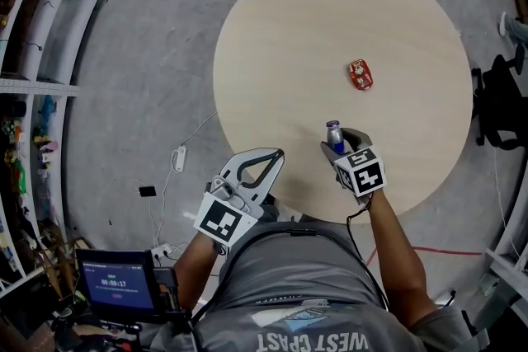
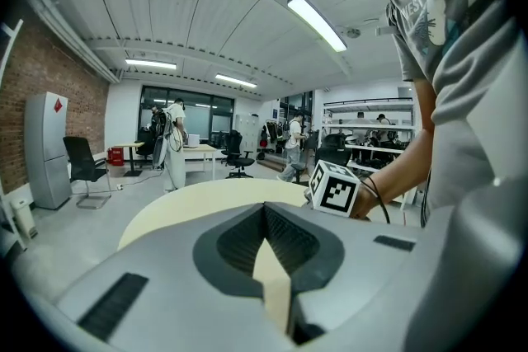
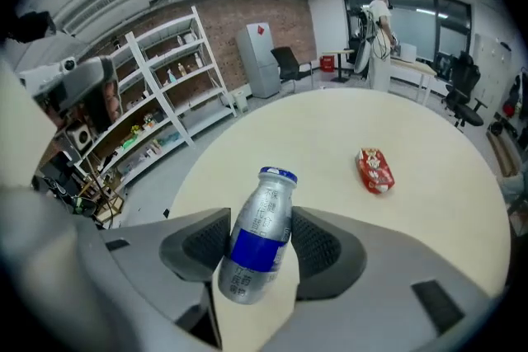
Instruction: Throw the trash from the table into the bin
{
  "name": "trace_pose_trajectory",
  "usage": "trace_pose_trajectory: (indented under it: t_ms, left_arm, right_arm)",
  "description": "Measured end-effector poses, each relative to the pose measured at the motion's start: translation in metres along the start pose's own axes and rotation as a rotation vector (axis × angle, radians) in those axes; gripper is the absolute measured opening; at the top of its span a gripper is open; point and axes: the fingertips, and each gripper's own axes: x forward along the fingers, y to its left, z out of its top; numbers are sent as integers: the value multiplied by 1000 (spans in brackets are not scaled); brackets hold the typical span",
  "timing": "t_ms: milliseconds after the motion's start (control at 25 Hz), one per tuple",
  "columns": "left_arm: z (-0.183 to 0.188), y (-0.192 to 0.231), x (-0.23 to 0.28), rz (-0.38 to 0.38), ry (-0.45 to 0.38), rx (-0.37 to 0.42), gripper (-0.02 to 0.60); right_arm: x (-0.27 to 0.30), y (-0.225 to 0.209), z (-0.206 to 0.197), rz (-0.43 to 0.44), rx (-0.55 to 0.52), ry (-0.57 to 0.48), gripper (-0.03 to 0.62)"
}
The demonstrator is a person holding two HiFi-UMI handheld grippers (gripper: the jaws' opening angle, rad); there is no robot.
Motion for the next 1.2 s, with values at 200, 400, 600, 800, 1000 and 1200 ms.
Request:
trace_pose_trajectory:
  t_ms: [200,400,600,800,1000,1200]
  left_arm:
    - [5,-2,2,-20,-34,30,41]
    - [23,-10,-6,-46,-77,73,41]
    - [53,-34,-46,-85,-137,134,41]
    - [69,-55,-80,-130,-195,174,41]
    - [79,-80,-86,-181,-247,215,41]
    - [92,-109,-85,-240,-295,261,41]
  right_arm:
    - [-41,18,42,1,-35,-141,241]
    - [-94,47,77,-13,-88,-273,241]
    - [-155,104,94,-60,-137,-374,241]
    - [-200,151,104,-115,-158,-454,242]
    - [-233,170,90,-167,-169,-516,242]
    - [-266,175,71,-220,-161,-579,242]
